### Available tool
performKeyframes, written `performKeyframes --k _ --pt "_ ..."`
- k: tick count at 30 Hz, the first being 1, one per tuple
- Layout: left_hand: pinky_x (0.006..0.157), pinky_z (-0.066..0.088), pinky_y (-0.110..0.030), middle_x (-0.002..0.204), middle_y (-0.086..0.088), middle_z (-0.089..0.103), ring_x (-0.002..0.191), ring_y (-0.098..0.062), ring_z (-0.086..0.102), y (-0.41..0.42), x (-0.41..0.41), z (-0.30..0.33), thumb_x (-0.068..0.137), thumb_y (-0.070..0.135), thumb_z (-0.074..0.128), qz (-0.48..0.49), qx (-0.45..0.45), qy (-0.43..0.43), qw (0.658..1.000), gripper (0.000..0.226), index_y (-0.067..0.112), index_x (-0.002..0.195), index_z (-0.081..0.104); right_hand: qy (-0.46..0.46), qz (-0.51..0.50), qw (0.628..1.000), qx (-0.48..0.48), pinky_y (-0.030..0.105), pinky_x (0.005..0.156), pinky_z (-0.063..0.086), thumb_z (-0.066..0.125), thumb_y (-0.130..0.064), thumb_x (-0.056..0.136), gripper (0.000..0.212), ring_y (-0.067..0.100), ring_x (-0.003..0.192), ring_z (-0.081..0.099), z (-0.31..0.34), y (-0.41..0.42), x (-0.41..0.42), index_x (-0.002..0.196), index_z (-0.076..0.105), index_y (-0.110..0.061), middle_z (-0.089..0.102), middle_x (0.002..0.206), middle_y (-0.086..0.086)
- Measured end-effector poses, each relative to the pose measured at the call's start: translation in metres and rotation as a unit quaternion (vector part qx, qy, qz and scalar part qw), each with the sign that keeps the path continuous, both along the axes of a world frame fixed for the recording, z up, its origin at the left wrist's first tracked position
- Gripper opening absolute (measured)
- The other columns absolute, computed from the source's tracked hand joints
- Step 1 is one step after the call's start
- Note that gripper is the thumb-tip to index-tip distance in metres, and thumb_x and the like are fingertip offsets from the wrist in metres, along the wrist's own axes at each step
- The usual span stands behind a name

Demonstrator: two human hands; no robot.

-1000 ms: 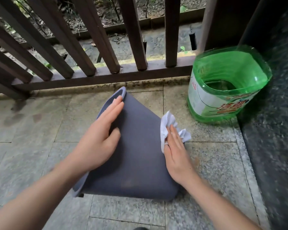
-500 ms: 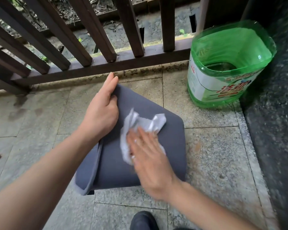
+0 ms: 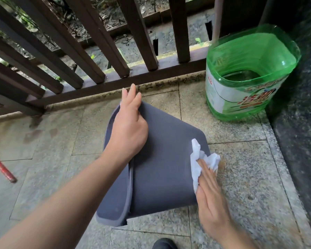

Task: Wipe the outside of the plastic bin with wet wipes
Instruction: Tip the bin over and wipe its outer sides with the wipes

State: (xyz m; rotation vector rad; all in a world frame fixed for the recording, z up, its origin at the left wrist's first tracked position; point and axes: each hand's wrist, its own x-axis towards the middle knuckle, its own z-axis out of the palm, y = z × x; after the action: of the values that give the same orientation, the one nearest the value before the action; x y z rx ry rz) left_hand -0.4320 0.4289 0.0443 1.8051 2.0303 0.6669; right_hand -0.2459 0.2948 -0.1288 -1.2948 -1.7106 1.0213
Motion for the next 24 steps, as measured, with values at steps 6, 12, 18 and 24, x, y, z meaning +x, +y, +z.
performKeyframes --k 6,12,18,24 --pt "0.118 -0.004 -0.023 0.159 -0.003 0.033 0.153 -0.021 0.004 -0.014 0.024 0.006 0.071 -0.018 0.029 -0.121 0.032 0.085 0.988 0.075 0.000 0.142 0.045 0.007 0.064 0.993 0.099 0.040 0.126 0.013 0.029 -0.026 0.107 0.057 0.018 0.156 0.016 0.045 0.017 -0.030 0.161 0.012 -0.026 0.014 0.169 -0.009" --pt "0.120 -0.002 -0.028 0.156 -0.008 0.039 0.152 -0.025 0.010 -0.012 0.034 0.010 0.069 -0.016 0.035 -0.143 0.028 0.143 0.979 0.068 -0.004 0.134 0.052 0.000 0.091 0.987 0.136 0.040 0.127 0.011 0.020 -0.034 0.108 0.056 0.024 0.156 0.018 0.029 0.003 -0.039 0.161 0.013 -0.020 0.017 0.169 -0.002" --pt "0.117 0.003 -0.020 0.155 -0.003 0.040 0.152 -0.020 0.011 -0.017 0.042 0.008 0.076 -0.017 0.033 -0.122 0.044 0.123 0.984 0.065 0.000 0.136 0.052 0.051 -0.104 0.985 -0.125 0.030 0.127 0.008 0.015 -0.039 0.106 0.051 0.005 0.156 0.008 -0.048 -0.028 -0.003 0.157 0.008 -0.037 0.006 0.164 -0.033" --pt "0.123 0.011 -0.038 0.152 -0.003 0.044 0.152 -0.022 0.014 -0.015 0.034 0.005 0.074 -0.017 0.029 -0.066 0.035 0.092 0.993 0.064 -0.002 0.130 0.056 0.075 -0.093 0.993 -0.007 0.047 0.125 0.013 0.023 -0.028 0.108 0.052 0.019 0.156 0.017 -0.006 -0.028 -0.022 0.159 0.023 -0.018 0.021 0.168 -0.008"
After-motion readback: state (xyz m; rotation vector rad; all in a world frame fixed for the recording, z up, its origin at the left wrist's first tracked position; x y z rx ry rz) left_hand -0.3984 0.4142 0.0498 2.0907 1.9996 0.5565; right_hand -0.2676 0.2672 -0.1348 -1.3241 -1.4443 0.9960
